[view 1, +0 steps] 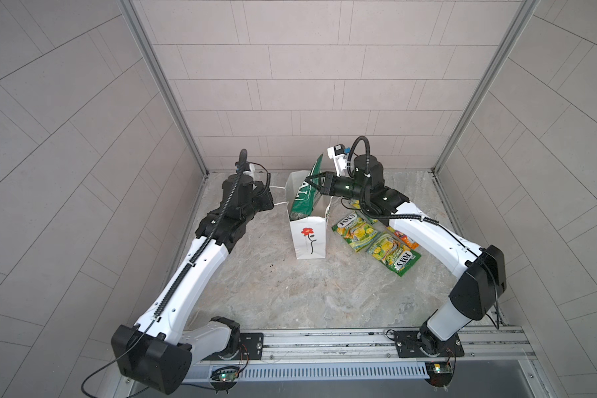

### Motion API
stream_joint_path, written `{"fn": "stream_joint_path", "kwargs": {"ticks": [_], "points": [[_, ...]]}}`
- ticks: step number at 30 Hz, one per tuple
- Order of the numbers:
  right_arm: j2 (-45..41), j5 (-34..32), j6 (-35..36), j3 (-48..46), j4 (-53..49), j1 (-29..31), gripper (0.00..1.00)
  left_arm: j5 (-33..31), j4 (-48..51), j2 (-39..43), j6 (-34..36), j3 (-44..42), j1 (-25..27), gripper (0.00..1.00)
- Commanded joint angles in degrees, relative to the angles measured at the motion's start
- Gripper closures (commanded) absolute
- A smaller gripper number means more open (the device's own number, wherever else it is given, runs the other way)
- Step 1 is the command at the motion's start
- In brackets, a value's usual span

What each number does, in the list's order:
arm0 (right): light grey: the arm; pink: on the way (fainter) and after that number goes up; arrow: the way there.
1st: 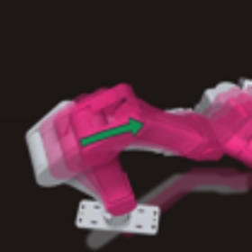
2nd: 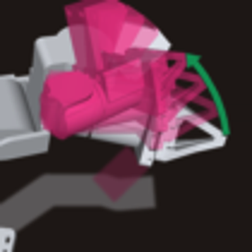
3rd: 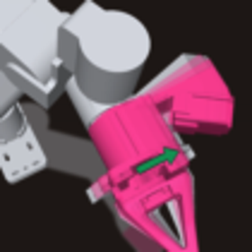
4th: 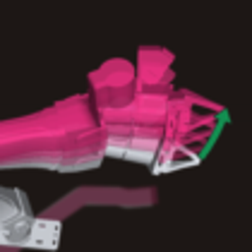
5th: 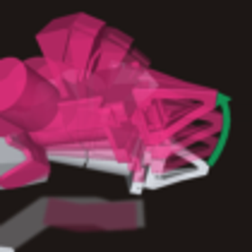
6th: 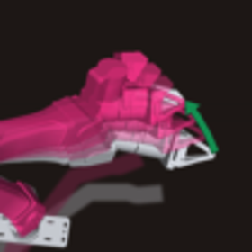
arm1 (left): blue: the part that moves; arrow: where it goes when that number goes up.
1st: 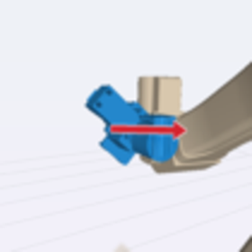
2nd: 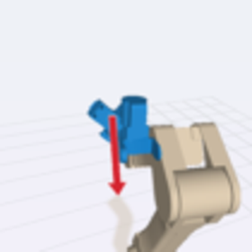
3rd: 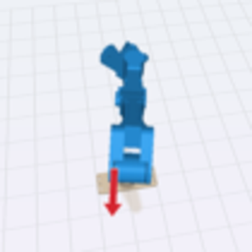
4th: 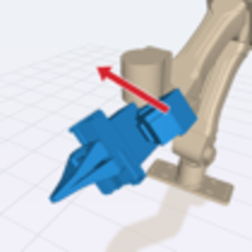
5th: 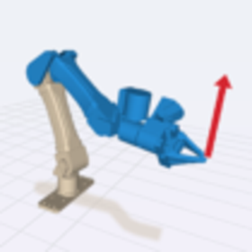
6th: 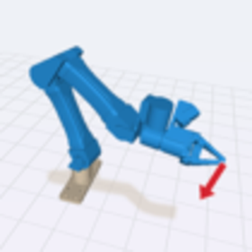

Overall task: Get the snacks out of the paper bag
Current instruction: 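Lift the crisps bag with the right gripper while the left gripper raises the paper bag, then pull the crisps bag up out of the paper bag with the right gripper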

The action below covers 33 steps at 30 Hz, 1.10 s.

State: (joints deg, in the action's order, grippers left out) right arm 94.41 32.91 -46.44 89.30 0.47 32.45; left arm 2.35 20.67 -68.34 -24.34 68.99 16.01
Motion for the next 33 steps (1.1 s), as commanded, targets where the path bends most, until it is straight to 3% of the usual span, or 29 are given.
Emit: {"fn": "stream_joint_path", "kwargs": {"ticks": [1, 16, 33], "points": [[1.0, 1.4, 0.2, 5.2, 1.1, -0.3, 1.00, 3.0, -2.6, -1.3, 1.2, 2.6, -2.0, 1.00], [6.7, 0.6, -2.6, 23.3, -0.6, -2.7, 1.00, 11.6, -3.9, -10.6, 2.0, 11.3, -6.1, 1.00], [12.6, 2.3, -4.5, 49.5, -8.0, -5.5, 1.00, 16.0, -3.4, -14.9, 3.0, 16.4, -7.4, 1.00]]}}
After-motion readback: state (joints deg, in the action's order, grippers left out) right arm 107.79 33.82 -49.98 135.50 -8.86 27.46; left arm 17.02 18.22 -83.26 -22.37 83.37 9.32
